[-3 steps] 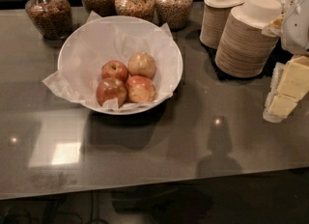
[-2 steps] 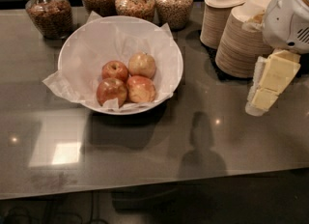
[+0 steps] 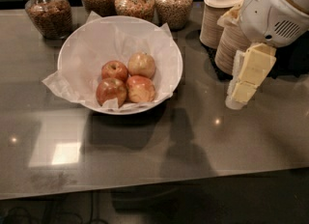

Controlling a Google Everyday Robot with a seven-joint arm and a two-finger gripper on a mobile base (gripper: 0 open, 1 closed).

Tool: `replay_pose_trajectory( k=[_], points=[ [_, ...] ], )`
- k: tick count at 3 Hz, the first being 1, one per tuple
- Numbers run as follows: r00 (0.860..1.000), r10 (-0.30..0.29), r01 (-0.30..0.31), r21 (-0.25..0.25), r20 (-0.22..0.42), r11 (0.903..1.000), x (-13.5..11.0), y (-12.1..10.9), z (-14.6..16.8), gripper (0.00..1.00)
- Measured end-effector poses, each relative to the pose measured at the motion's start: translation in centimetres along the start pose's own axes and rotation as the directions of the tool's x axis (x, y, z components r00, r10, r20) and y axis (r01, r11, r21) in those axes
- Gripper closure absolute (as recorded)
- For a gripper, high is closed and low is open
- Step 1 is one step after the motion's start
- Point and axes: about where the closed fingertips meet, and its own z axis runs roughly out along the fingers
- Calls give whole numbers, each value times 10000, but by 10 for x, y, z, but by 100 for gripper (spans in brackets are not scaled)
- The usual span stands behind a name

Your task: Pick apple from white bowl

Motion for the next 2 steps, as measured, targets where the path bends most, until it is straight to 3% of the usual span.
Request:
replay_pose_trajectory(
  k=[1,2],
  points=[
    [9988,104,-106,41,474,9999,-8,-4,10,0],
    [9857,-83,131,-274,1682,9995,-44,-19,42,0]
  ],
)
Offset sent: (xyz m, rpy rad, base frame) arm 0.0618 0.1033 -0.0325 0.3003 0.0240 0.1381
